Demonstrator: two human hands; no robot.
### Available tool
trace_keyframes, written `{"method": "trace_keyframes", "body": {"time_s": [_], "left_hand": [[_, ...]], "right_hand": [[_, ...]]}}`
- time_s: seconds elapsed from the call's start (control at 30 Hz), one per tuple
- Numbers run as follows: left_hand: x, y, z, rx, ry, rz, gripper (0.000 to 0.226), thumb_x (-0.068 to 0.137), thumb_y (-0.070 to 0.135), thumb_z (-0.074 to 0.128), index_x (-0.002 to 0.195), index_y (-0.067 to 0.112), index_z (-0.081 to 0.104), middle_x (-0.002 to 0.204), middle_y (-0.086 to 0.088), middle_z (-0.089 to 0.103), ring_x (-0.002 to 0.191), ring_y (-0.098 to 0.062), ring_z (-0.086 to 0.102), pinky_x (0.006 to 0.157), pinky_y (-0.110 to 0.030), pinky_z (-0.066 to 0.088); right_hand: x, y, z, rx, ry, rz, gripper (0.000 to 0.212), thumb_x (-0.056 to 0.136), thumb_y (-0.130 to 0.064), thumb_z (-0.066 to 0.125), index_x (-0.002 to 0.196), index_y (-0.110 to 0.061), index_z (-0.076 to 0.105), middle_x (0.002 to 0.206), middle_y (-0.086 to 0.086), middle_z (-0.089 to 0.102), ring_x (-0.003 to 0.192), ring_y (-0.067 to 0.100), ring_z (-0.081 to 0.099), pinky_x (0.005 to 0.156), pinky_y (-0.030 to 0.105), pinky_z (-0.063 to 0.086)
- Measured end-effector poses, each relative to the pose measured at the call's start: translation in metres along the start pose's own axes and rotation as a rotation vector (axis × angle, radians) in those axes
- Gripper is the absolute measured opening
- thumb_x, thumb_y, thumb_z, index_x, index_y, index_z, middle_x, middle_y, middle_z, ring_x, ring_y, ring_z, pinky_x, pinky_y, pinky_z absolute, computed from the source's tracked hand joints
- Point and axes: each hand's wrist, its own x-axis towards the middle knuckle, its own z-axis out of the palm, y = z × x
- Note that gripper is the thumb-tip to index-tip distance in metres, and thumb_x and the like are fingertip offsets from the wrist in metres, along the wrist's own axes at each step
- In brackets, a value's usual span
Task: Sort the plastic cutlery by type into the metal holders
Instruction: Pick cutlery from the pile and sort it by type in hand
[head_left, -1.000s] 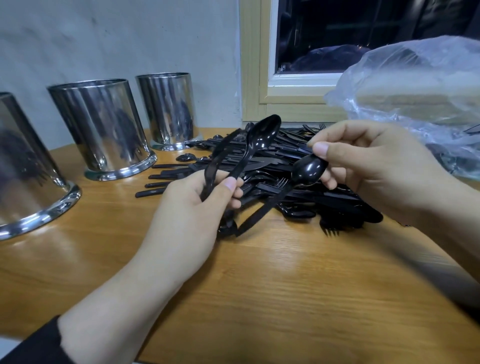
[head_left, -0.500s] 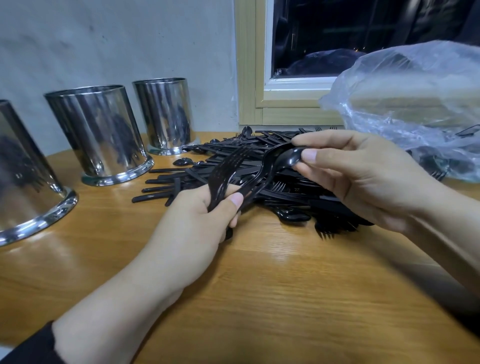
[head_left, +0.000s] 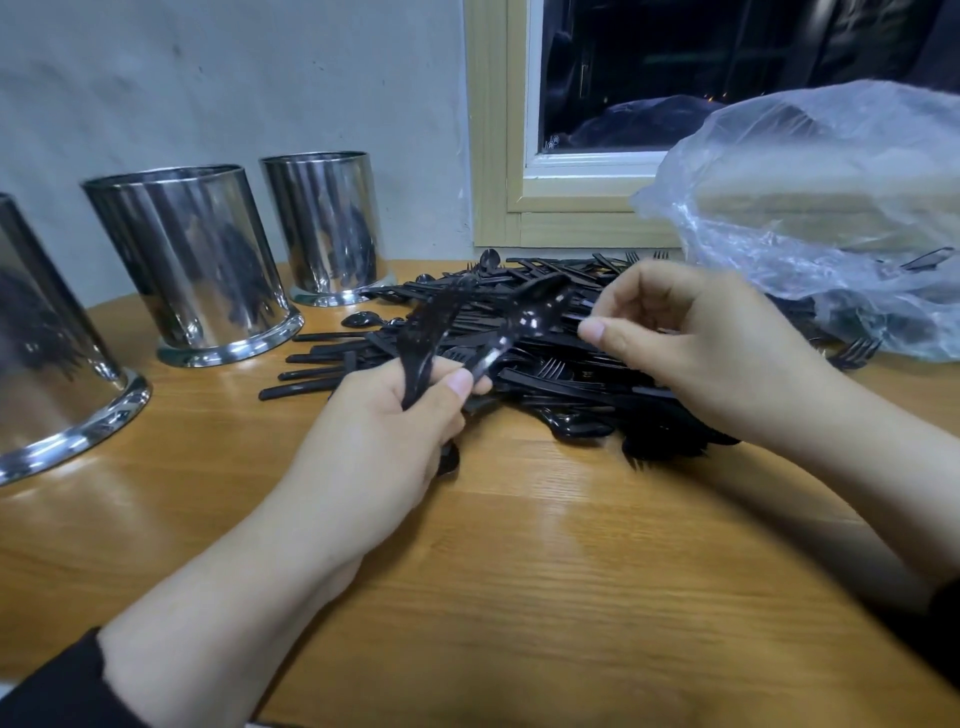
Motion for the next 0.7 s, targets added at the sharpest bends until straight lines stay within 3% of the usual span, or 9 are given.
{"method": "trace_keyframes", "body": {"time_s": [0.13, 0.23, 0.37, 0.47, 0.57, 0.63, 0.7], "left_hand": [[0.002, -0.001, -0.001, -0.057, 0.083, -0.013, 0.025, 0.105, 0.025, 0.054, 0.094, 0.02, 0.075, 0.061, 0.002, 0.045, 0.042, -0.008, 0.03, 0.039, -0.019, 0.024], [0.001, -0.002, -0.001, -0.065, 0.084, -0.007, 0.024, 0.106, 0.025, 0.052, 0.098, 0.019, 0.075, 0.06, 0.005, 0.045, 0.042, -0.007, 0.03, 0.039, -0.02, 0.024], [0.001, -0.001, -0.002, -0.064, 0.071, 0.006, 0.025, 0.105, 0.026, 0.053, 0.096, 0.021, 0.075, 0.06, 0.004, 0.044, 0.043, -0.007, 0.031, 0.039, -0.02, 0.025], [0.0, 0.0, -0.003, -0.043, 0.081, 0.024, 0.024, 0.105, 0.027, 0.054, 0.095, 0.02, 0.074, 0.061, 0.004, 0.046, 0.044, -0.007, 0.033, 0.04, -0.018, 0.028], [0.0, -0.001, -0.003, 0.014, 0.109, 0.062, 0.024, 0.105, 0.027, 0.053, 0.095, 0.017, 0.072, 0.06, 0.007, 0.047, 0.045, -0.008, 0.036, 0.043, -0.013, 0.03], [0.0, -0.001, -0.004, 0.072, 0.129, 0.087, 0.028, 0.104, 0.03, 0.052, 0.092, 0.013, 0.07, 0.059, 0.004, 0.048, 0.048, -0.011, 0.039, 0.046, -0.018, 0.033], [0.0, -0.001, -0.005, 0.124, 0.143, 0.119, 0.03, 0.103, 0.035, 0.052, 0.09, 0.014, 0.069, 0.058, 0.001, 0.053, 0.05, -0.012, 0.044, 0.051, -0.025, 0.034]], "right_hand": [[0.0, 0.009, -0.013, -0.288, -0.419, -0.06, 0.034, 0.073, -0.066, 0.067, 0.096, -0.041, 0.068, 0.104, -0.021, 0.059, 0.098, -0.001, 0.059, 0.085, 0.026, 0.046], [0.001, 0.017, -0.011, -0.432, -0.535, -0.096, 0.036, 0.075, -0.066, 0.068, 0.106, -0.047, 0.065, 0.112, -0.026, 0.05, 0.11, -0.004, 0.051, 0.096, 0.033, 0.045], [0.001, 0.022, -0.002, -0.48, -0.493, -0.173, 0.011, 0.085, -0.044, 0.074, 0.094, -0.039, 0.069, 0.105, -0.025, 0.047, 0.107, -0.003, 0.046, 0.093, 0.029, 0.044], [0.0, 0.018, -0.003, -0.338, -0.425, -0.2, 0.005, 0.085, -0.039, 0.073, 0.086, -0.036, 0.07, 0.104, -0.021, 0.055, 0.105, 0.002, 0.054, 0.09, 0.027, 0.043], [0.0, 0.01, -0.007, -0.102, -0.31, -0.204, 0.012, 0.088, -0.036, 0.072, 0.079, -0.029, 0.069, 0.099, -0.009, 0.064, 0.091, 0.016, 0.062, 0.078, 0.029, 0.043], [0.0, 0.006, -0.01, 0.075, -0.204, -0.177, 0.018, 0.087, -0.042, 0.073, 0.077, -0.027, 0.069, 0.091, -0.003, 0.068, 0.08, 0.022, 0.063, 0.073, 0.033, 0.046], [0.0, 0.004, -0.011, 0.234, -0.079, -0.099, 0.024, 0.083, -0.045, 0.075, 0.075, -0.023, 0.069, 0.079, 0.0, 0.069, 0.064, 0.014, 0.058, 0.065, 0.023, 0.044]]}}
